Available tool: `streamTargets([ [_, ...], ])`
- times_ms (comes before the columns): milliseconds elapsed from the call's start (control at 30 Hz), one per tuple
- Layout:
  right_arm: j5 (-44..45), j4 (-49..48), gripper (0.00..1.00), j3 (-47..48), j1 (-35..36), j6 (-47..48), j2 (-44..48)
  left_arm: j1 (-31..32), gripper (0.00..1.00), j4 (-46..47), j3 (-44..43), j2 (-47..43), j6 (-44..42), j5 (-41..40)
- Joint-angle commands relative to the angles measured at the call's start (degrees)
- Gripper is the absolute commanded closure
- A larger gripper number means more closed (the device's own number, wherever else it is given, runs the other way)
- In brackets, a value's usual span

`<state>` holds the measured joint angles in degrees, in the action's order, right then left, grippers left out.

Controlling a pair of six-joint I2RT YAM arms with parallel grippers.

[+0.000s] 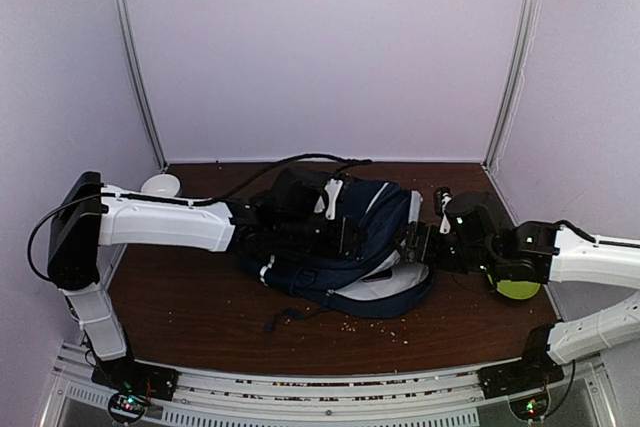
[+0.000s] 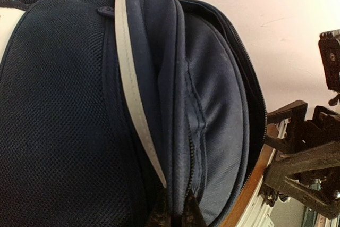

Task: Pack the student bag
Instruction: Adjust the student bag at the center of the board.

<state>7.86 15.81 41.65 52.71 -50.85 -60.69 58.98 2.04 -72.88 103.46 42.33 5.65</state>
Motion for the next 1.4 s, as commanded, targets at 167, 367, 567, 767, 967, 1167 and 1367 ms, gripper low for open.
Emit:
streamTargets([
  [167,4.5,7.9,0.22,3.5,0.3,-3.9,-4.7,0.4,1.0,10.5,-4.8,4.1,0.1,0.1],
  [367,4.1,8.2,0.25,3.8,-0.2,-5.0,-7.7,1.3,1.0,12.1,-5.5,6.4,0.5,1.6],
  [567,3.5,8.5,0.42,0.6,-1.0,-6.6,-8.0,1.5,1.0,12.0,-4.6,5.5,0.1,0.4],
  [767,4.4,8.7,0.62,-4.7,-1.8,-7.8,-3.2,1.3,1.0,11.4,-4.0,4.2,-0.8,-0.9],
  [967,3.1,3.9,0.74,-5.3,-4.2,-6.4,-2.9,1.6,1.0,12.0,-4.4,3.9,-0.3,1.3],
  [1167,2.0,2.1,0.85,-1.9,-5.4,-4.7,-6.8,2.0,1.0,12.8,-3.8,3.4,0.7,2.1],
  [1367,2.1,-1.4,1.0,-2.3,-6.3,-3.5,-7.3,2.0,1.0,12.9,-2.2,0.7,0.8,1.6],
])
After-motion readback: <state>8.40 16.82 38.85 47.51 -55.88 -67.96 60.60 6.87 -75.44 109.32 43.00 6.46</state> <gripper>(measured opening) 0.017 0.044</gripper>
